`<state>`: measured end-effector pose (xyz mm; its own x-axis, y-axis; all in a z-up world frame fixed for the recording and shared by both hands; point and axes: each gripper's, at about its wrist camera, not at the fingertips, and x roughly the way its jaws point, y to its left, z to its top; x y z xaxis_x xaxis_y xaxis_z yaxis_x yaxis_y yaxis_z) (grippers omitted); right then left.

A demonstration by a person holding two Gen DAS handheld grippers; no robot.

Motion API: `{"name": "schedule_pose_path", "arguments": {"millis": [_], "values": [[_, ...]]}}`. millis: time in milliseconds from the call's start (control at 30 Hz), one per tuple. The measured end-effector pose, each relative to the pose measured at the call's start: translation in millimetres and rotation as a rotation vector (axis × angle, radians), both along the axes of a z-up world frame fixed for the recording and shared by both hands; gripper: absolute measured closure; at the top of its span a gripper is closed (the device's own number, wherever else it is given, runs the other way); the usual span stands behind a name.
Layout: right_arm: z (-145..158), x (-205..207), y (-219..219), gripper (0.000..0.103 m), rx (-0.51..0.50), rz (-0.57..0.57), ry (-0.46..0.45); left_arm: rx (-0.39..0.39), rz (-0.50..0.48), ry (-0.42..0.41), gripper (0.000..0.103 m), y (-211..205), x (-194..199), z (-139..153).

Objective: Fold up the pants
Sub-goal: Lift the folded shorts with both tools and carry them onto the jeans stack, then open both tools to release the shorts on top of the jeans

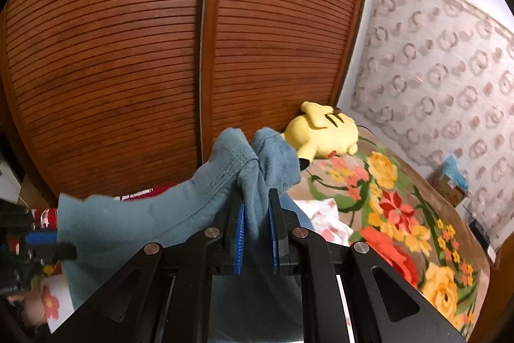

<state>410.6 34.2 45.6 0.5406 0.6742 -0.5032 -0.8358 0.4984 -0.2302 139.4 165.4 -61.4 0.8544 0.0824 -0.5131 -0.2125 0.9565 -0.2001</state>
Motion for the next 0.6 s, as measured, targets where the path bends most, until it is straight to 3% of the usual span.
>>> {"name": "schedule_pose_path", "arguments": {"millis": [100, 233, 333, 367, 433, 600], "values": [[-11, 2, 3, 0.089, -0.009, -0.022, 0.005, -0.016, 0.013, 0.02, 0.094, 4, 1, -5], [-15, 2, -7, 0.073, 0.033, -0.06, 0.026, 0.011, 0.026, 0.03, 0.085, 3, 1, -5], [-14, -1, -22, 0.065, 0.083, -0.082, 0.05, 0.036, 0.034, 0.023, 0.064, 1, -2, -2], [-14, -3, -30, 0.065, 0.093, -0.08, 0.06, 0.033, 0.028, 0.02, 0.052, -1, -2, -2], [-16, -12, -40, 0.065, 0.106, -0.087, 0.061, 0.037, 0.012, 0.025, 0.049, -3, -2, -2], [-24, -36, -72, 0.065, 0.151, -0.104, 0.088, 0.078, -0.02, 0.009, 0.025, -20, -5, 4]]}}
